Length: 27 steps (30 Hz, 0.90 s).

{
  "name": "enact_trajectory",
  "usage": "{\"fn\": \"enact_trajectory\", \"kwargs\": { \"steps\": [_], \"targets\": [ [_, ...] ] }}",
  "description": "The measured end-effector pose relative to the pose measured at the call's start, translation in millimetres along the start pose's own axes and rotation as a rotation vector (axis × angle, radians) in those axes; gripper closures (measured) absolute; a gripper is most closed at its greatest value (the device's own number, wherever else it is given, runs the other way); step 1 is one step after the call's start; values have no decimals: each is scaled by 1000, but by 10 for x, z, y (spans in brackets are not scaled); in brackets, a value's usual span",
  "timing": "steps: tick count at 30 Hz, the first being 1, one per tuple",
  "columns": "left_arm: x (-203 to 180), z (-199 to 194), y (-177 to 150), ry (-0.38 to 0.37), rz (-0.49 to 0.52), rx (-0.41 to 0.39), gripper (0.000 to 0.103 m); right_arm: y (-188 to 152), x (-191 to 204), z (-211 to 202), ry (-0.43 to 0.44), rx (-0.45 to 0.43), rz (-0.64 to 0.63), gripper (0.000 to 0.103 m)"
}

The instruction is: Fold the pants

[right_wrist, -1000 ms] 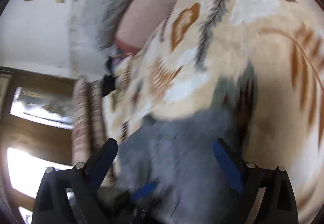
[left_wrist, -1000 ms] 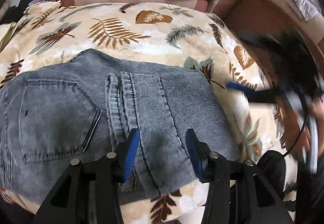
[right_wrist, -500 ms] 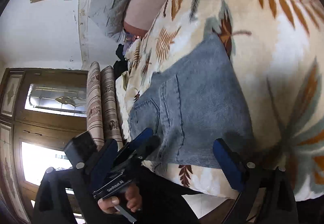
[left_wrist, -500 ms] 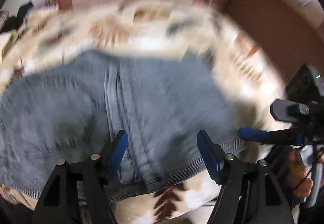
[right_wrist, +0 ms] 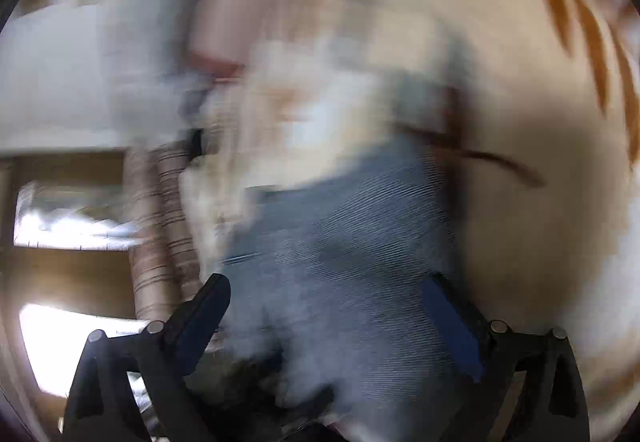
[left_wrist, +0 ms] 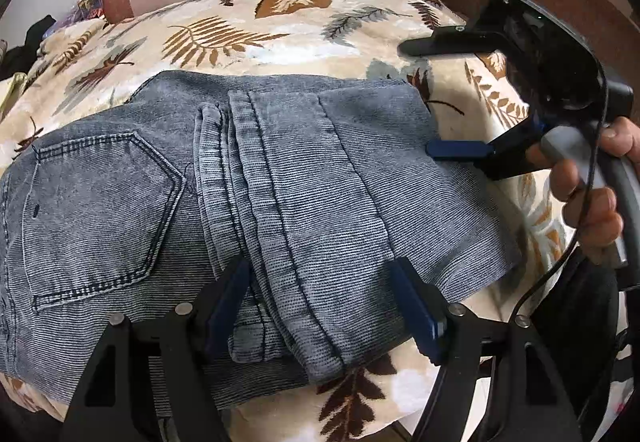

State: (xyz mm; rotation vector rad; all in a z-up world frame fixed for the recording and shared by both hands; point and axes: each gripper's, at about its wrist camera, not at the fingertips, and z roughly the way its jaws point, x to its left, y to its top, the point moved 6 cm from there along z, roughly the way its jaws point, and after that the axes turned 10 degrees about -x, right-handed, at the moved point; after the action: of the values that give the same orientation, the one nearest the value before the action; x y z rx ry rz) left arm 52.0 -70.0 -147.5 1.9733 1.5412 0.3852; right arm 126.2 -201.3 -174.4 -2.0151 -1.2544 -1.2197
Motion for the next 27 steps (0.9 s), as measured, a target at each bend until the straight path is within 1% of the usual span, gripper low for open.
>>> {"fn": "enact_trajectory", "kwargs": {
  "steps": [2,3,5,6,7,8,9,10,12,13,15,16,18,20,21,22,24,25,26,27],
  "targets": [
    [3,4,9,-12,-15,1,27,0,212,-130,-8,-10,-63,5],
    [1,14,7,-14,-17,2,26,9,360,-186,2,-21,-118,5],
    [-27,21,-2,-8,-2,5,23,97,459,-199,24,-27,-132,5],
    [-32,24,-7,-4,2,5,23,146,444,-156,24,-37,-121,4],
    [-38,22,-12,1,6,4,23,223,351,-50,-15,-45,-112,3],
    [-39,21,-10,1,6,6,23,237,203,78,-81,-32,-113,1],
    [-36,16,-4,-3,2,14,23,244,50,212,-94,-1,-79,1],
    [-23,5,0,-9,-3,20,23,257,102,174,-78,-35,-73,1],
    [52,-90,42,-32,-56,3,23,183,314,47,-80,-40,-99,1],
    [132,-166,81,-30,-108,-18,23,131,371,-31,-72,-46,-121,1],
    [250,-306,138,-36,-171,-51,23,-20,441,-244,-40,-55,-146,1],
    [328,-413,171,-39,-203,-82,23,-125,462,-364,-12,-60,-148,1],
    [544,-645,202,-6,-271,-141,23,-358,469,-515,29,-71,-135,1],
    [787,-850,176,34,-333,-175,23,-590,503,-502,85,-38,-139,1],
    [900,-920,160,58,-356,-179,23,-690,512,-478,108,-18,-149,1],
    [1035,-992,127,90,-379,-181,23,-780,456,-417,103,-4,-164,1],
    [1207,-1055,76,135,-413,-179,23,-863,145,-198,-47,24,-173,2],
    [1286,-1071,41,156,-431,-170,23,-861,115,-194,-30,-7,-164,2],
    [1367,-1091,4,172,-452,-164,23,-851,179,-245,-28,-23,-158,2],
    [1431,-1107,-26,178,-468,-161,23,-847,229,-259,-46,-14,-158,2]
  ]
}}
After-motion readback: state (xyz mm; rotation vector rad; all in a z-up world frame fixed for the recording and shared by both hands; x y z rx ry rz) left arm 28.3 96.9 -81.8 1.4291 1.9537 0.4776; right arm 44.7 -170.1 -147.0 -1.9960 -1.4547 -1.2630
